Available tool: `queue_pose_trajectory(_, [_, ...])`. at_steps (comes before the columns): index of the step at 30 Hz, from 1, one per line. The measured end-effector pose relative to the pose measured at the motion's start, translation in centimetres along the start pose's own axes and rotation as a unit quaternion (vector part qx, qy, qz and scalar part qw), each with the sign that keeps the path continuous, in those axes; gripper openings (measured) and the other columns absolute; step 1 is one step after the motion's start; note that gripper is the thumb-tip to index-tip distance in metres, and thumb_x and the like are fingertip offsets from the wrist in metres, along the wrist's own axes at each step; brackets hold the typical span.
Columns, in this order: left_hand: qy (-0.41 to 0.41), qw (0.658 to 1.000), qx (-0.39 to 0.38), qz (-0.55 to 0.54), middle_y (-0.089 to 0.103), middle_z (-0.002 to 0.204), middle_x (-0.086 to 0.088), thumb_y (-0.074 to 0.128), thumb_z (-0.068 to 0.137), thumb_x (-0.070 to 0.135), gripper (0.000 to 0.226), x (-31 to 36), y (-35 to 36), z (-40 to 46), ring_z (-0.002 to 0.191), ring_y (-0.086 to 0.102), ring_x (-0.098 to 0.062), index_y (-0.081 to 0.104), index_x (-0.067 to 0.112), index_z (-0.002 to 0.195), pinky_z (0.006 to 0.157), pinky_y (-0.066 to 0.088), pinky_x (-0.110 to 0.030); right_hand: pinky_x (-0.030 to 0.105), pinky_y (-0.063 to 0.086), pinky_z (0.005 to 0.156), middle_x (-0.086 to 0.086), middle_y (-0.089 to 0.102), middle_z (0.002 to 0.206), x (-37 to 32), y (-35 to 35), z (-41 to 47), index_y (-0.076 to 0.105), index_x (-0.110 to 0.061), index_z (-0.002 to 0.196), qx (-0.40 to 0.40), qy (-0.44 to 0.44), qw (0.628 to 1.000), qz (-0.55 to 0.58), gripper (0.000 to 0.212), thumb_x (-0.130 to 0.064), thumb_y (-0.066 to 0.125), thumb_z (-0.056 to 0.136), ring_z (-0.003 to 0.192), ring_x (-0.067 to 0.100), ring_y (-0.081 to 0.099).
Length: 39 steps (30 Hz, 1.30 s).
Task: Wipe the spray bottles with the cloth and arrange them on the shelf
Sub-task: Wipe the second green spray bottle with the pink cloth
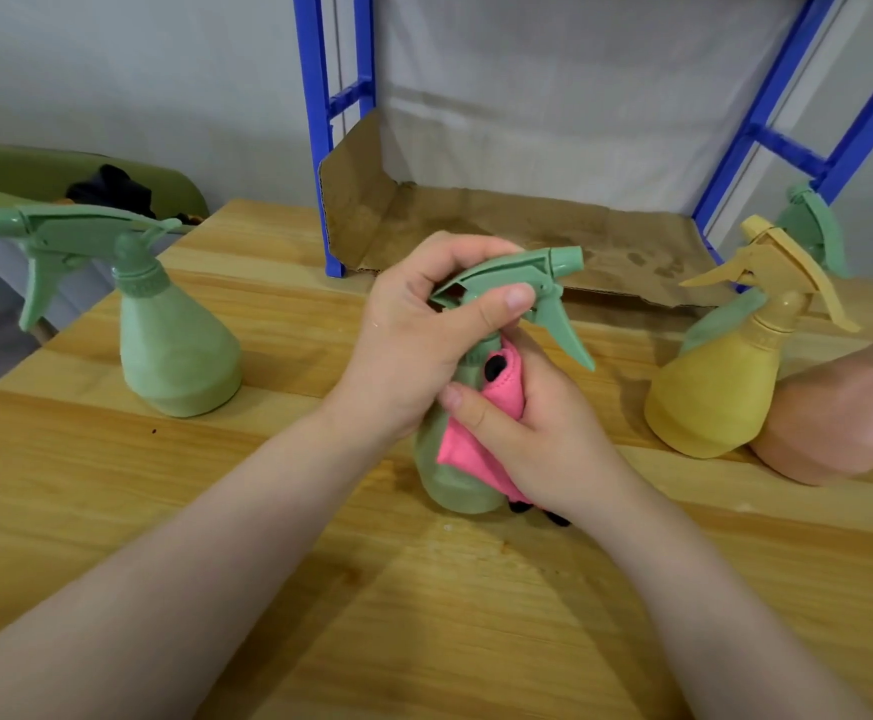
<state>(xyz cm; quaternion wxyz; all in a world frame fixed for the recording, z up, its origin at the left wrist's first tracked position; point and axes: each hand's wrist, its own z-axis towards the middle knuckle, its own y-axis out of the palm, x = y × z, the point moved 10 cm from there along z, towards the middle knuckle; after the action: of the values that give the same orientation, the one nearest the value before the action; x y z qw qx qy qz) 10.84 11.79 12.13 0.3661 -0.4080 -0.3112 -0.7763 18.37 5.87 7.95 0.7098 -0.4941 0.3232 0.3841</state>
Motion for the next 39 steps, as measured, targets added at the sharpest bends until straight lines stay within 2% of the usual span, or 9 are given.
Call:
queue_pose_trajectory(4, [-0.032, 0.998, 0.005, -0.057, 0.069, 0.085, 0.002, 0.073, 0.078, 0.005, 0.018, -0.3, 0.0, 0.0, 0.074, 0.064, -0.01, 0.069, 0.015, 0.093, 0.072, 0.053, -0.024, 0.022, 0.049, 0.094, -0.029, 0.06, 0.117, -0.6, -0.1, -0.1, 0.043, -0.048, 0.119, -0.005, -0.007, 0.999, 0.042, 0.052, -0.053, 0.068, 0.074, 0.113, -0.006, 0.057])
queue_pose_trajectory(7, [-0.048, 0.996, 0.026, -0.07, 0.069, 0.084, -0.001, 0.072, 0.079, 0.006, 0.016, -0.5, -0.8, 0.4, 0.071, 0.062, -0.013, 0.071, 0.016, 0.091, 0.07, 0.054, -0.026, 0.017, 0.039, 0.104, -0.029, 0.052, 0.13, -0.5, 0.5, -0.4, 0.039, -0.041, 0.129, -0.029, -0.021, 0.986, 0.162, 0.053, -0.034, 0.057, 0.079, 0.128, -0.007, 0.047])
queue_pose_trajectory(10, [-0.06, 0.993, 0.063, -0.081, 0.071, 0.087, -0.004, 0.071, 0.081, 0.006, 0.014, -1.1, -1.7, 0.5, 0.078, 0.066, -0.016, 0.071, 0.016, 0.091, 0.074, 0.055, -0.029, 0.017, 0.033, 0.11, -0.021, 0.041, 0.146, 0.2, 0.6, -0.3, 0.032, -0.029, 0.144, -0.058, -0.012, 0.988, 0.142, 0.066, -0.014, 0.052, 0.083, 0.135, -0.007, 0.039])
queue_pose_trajectory(15, [-0.05, 0.988, 0.106, -0.101, 0.07, 0.09, -0.004, 0.076, 0.077, 0.011, 0.016, -0.8, -2.6, 0.4, 0.079, 0.064, -0.013, 0.071, 0.017, 0.09, 0.072, 0.054, -0.026, 0.028, 0.049, 0.098, -0.021, 0.055, 0.134, 1.5, -0.2, 0.1, 0.037, -0.037, 0.146, -0.078, 0.008, 0.997, 0.016, 0.06, -0.039, 0.064, 0.092, 0.119, 0.0, 0.056])
queue_pose_trajectory(18, [-0.046, 0.986, 0.128, -0.1, 0.07, 0.089, -0.002, 0.07, 0.082, 0.003, 0.016, -0.6, -2.8, 0.2, 0.076, 0.065, -0.009, 0.068, 0.013, 0.093, 0.071, 0.053, -0.023, 0.032, 0.052, 0.095, -0.021, 0.057, 0.131, 1.8, -0.2, 0.1, 0.032, -0.041, 0.147, -0.026, 0.018, 0.999, -0.037, 0.066, -0.052, 0.062, 0.089, 0.114, 0.0, 0.059])
queue_pose_trajectory(23, [-0.042, 0.992, 0.082, -0.081, 0.072, 0.089, 0.0, 0.07, 0.082, 0.0, 0.018, -0.7, -0.5, -0.5, 0.083, 0.067, -0.011, 0.069, 0.014, 0.093, 0.075, 0.053, -0.023, 0.033, 0.054, 0.084, -0.013, 0.067, 0.115, 0.3, -1.3, -0.1, 0.05, -0.031, 0.131, 0.063, -0.003, 0.995, -0.075, 0.049, -0.052, 0.06, 0.087, 0.1, 0.006, 0.064])
queue_pose_trajectory(27, [-0.051, 0.99, 0.086, -0.104, 0.071, 0.087, 0.0, 0.072, 0.077, 0.008, 0.017, -0.7, -0.7, -0.6, 0.079, 0.067, -0.01, 0.069, 0.014, 0.093, 0.072, 0.054, -0.023, 0.028, 0.053, 0.083, -0.013, 0.068, 0.111, 0.6, -0.9, -0.2, 0.052, -0.034, 0.125, 0.06, 0.008, 0.997, -0.052, 0.043, -0.049, 0.063, 0.086, 0.097, 0.004, 0.064])
queue_pose_trajectory(37, [-0.068, 0.946, 0.232, -0.215, 0.073, 0.087, -0.001, 0.064, 0.09, 0.005, 0.007, -1.9, -6.9, 0.9, 0.074, 0.064, -0.008, 0.067, 0.011, 0.093, 0.07, 0.053, -0.021, 0.009, 0.033, 0.103, -0.016, 0.038, 0.146, 1.8, 1.1, 0.0, 0.023, -0.034, 0.154, -0.018, -0.004, 0.998, -0.061, 0.081, -0.045, 0.068, 0.088, 0.132, -0.006, 0.038])
queue_pose_trajectory(39, [-0.078, 0.93, 0.254, -0.254, 0.073, 0.09, -0.002, 0.065, 0.091, 0.007, 0.007, -2.3, -7.8, 1.0, 0.074, 0.064, -0.009, 0.066, 0.009, 0.098, 0.071, 0.053, -0.021, 0.017, 0.032, 0.111, -0.014, 0.033, 0.152, 1.6, 0.9, 0.0, 0.02, -0.029, 0.156, -0.017, -0.024, 0.998, -0.056, 0.083, -0.042, 0.068, 0.089, 0.138, -0.002, 0.033])
